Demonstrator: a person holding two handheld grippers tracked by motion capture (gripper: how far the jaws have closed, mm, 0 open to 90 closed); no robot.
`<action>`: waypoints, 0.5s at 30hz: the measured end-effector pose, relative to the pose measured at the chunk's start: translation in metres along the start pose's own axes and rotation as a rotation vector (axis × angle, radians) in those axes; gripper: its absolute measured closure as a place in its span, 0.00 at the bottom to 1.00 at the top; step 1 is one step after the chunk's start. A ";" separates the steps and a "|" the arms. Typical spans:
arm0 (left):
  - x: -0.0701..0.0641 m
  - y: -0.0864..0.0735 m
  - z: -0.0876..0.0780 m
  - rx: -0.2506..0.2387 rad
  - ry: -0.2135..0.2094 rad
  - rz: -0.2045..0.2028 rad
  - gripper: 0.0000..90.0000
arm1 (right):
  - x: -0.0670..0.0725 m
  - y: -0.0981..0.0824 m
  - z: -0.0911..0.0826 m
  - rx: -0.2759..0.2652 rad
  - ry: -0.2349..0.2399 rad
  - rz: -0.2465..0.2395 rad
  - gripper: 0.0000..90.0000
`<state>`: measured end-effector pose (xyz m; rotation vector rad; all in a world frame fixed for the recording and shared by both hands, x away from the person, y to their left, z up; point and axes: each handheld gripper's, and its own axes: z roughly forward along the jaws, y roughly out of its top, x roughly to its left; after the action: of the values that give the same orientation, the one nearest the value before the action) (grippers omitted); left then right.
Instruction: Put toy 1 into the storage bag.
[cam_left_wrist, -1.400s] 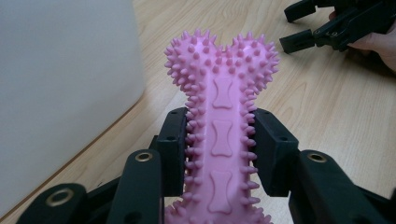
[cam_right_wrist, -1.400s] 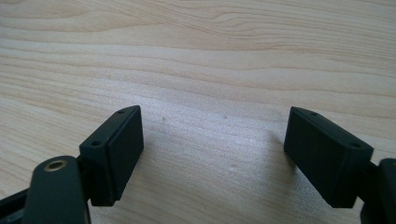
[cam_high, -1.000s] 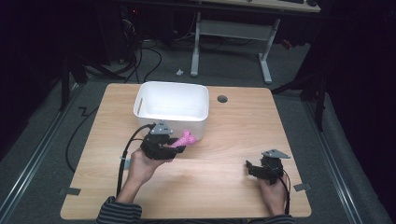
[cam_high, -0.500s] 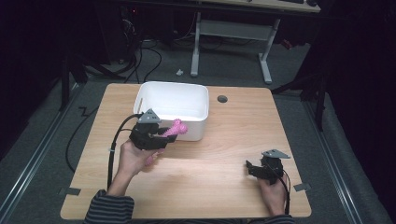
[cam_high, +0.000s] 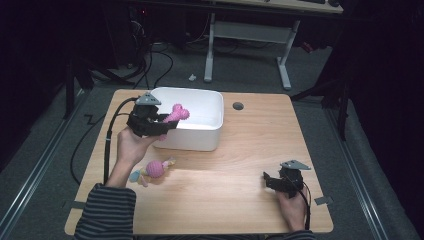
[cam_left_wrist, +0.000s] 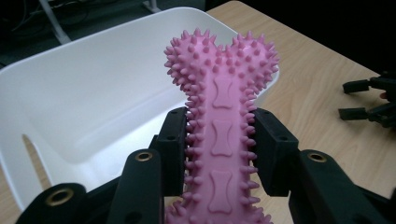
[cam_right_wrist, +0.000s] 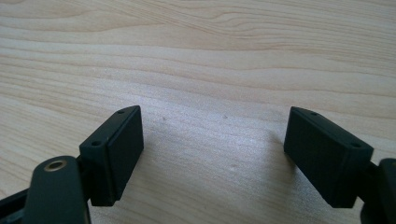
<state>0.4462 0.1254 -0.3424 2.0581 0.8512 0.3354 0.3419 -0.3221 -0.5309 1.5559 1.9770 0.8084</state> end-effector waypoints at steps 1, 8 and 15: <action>0.002 0.001 0.001 -0.002 0.006 -0.003 0.66 | 0.000 0.000 0.000 0.000 0.000 0.000 0.22; 0.020 0.008 0.012 0.019 0.072 -0.007 0.66 | 0.000 0.000 0.000 0.000 0.000 0.000 0.22; 0.033 0.010 0.031 0.030 0.089 -0.015 0.66 | 0.000 0.000 0.000 0.000 0.000 -0.001 0.22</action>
<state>0.4912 0.1249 -0.3551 2.0760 0.9300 0.4113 0.3419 -0.3222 -0.5308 1.5551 1.9775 0.8080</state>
